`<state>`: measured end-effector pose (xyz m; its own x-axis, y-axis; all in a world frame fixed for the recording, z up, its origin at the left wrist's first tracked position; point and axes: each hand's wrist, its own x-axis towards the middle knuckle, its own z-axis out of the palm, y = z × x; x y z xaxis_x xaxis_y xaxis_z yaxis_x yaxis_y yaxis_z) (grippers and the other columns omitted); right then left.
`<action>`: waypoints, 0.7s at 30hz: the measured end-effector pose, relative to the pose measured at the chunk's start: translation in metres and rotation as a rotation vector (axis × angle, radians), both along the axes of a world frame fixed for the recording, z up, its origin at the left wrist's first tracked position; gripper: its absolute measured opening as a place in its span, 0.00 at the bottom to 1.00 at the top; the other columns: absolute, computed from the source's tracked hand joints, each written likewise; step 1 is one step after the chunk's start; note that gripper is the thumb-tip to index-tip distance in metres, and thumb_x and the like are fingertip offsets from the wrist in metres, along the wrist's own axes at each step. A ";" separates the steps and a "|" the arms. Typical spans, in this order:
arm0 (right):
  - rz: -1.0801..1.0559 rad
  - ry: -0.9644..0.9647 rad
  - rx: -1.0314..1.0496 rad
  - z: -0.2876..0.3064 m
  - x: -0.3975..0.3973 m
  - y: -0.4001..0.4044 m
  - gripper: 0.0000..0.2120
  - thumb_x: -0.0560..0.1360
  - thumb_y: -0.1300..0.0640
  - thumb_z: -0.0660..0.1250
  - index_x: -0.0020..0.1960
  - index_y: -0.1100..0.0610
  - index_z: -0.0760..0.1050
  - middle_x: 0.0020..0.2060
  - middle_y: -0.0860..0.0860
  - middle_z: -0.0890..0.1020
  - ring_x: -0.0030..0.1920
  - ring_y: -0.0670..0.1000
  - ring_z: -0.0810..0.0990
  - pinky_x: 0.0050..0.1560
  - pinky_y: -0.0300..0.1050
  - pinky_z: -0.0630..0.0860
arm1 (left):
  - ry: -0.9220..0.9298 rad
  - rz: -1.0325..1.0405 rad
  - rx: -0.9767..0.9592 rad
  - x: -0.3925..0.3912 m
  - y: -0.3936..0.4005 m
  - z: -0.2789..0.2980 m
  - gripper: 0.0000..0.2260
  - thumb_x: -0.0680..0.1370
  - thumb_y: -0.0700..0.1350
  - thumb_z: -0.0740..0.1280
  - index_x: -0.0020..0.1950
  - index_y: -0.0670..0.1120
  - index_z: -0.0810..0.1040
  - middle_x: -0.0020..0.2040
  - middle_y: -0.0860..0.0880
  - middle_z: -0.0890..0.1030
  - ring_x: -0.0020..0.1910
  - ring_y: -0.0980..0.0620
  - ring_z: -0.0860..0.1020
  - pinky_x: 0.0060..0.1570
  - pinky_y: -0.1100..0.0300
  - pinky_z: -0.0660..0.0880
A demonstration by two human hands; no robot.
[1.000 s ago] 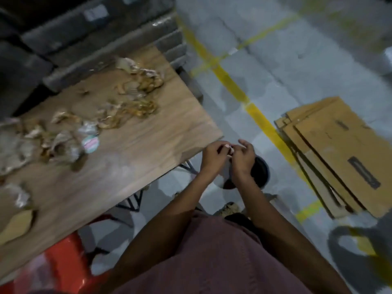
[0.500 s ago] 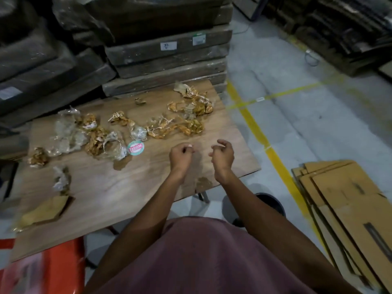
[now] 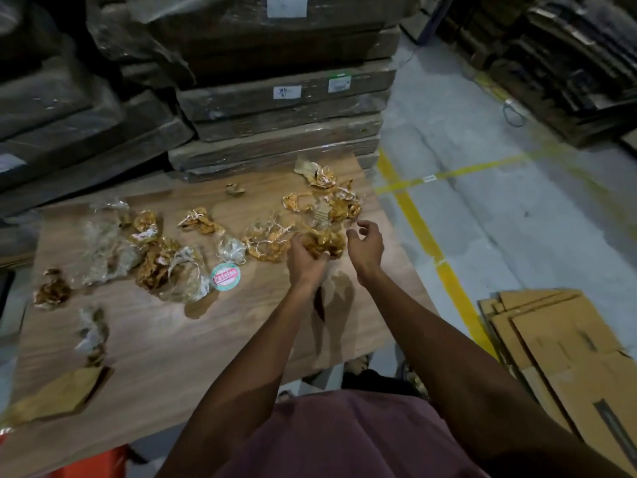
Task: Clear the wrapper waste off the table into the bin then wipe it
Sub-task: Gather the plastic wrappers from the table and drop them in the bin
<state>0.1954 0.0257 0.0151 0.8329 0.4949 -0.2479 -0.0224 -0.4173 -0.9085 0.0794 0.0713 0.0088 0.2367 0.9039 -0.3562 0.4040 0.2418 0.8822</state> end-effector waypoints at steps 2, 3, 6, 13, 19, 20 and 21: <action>0.084 -0.054 -0.058 -0.004 0.021 0.019 0.16 0.78 0.52 0.67 0.66 0.52 0.74 0.63 0.54 0.76 0.64 0.57 0.75 0.66 0.54 0.73 | 0.113 -0.057 -0.001 0.015 0.007 -0.004 0.44 0.70 0.45 0.78 0.79 0.55 0.56 0.73 0.44 0.67 0.71 0.42 0.68 0.67 0.43 0.73; 0.128 -0.082 -0.095 -0.006 0.033 0.029 0.18 0.78 0.49 0.66 0.67 0.51 0.74 0.64 0.54 0.76 0.65 0.58 0.74 0.68 0.56 0.72 | 0.147 -0.073 0.006 0.023 0.011 -0.008 0.46 0.70 0.45 0.79 0.80 0.55 0.53 0.74 0.43 0.64 0.72 0.40 0.66 0.68 0.43 0.72; 0.259 -0.197 -0.208 -0.010 0.068 0.062 0.22 0.79 0.45 0.66 0.71 0.50 0.73 0.67 0.56 0.75 0.67 0.61 0.74 0.69 0.58 0.72 | 0.182 -0.070 0.020 0.050 0.022 -0.014 0.50 0.69 0.46 0.79 0.81 0.54 0.50 0.76 0.40 0.58 0.75 0.35 0.61 0.70 0.44 0.68; 0.512 -0.254 -0.328 -0.029 0.120 0.129 0.25 0.79 0.44 0.66 0.74 0.46 0.70 0.74 0.56 0.70 0.74 0.62 0.67 0.72 0.59 0.66 | 0.219 0.024 -0.047 0.095 0.046 -0.031 0.49 0.68 0.38 0.76 0.81 0.56 0.52 0.81 0.39 0.45 0.78 0.32 0.52 0.71 0.42 0.63; 0.812 -0.234 -0.505 -0.053 0.134 0.144 0.30 0.80 0.35 0.61 0.80 0.40 0.60 0.83 0.52 0.54 0.81 0.63 0.55 0.77 0.66 0.54 | 0.232 0.007 0.101 0.100 0.055 -0.055 0.46 0.69 0.41 0.80 0.81 0.51 0.58 0.80 0.40 0.54 0.77 0.37 0.58 0.72 0.46 0.63; 0.827 -0.247 -0.513 -0.057 0.133 0.143 0.29 0.80 0.35 0.60 0.79 0.39 0.62 0.83 0.51 0.54 0.81 0.62 0.55 0.77 0.66 0.54 | 0.231 -0.002 0.122 0.100 0.056 -0.058 0.45 0.70 0.42 0.79 0.81 0.51 0.58 0.80 0.40 0.54 0.78 0.38 0.58 0.74 0.46 0.63; 0.842 -0.266 -0.514 -0.061 0.129 0.140 0.28 0.80 0.34 0.59 0.78 0.40 0.63 0.83 0.51 0.55 0.81 0.61 0.55 0.76 0.66 0.54 | 0.228 -0.005 0.135 0.100 0.057 -0.061 0.44 0.70 0.42 0.78 0.81 0.52 0.58 0.80 0.41 0.55 0.78 0.39 0.58 0.75 0.45 0.64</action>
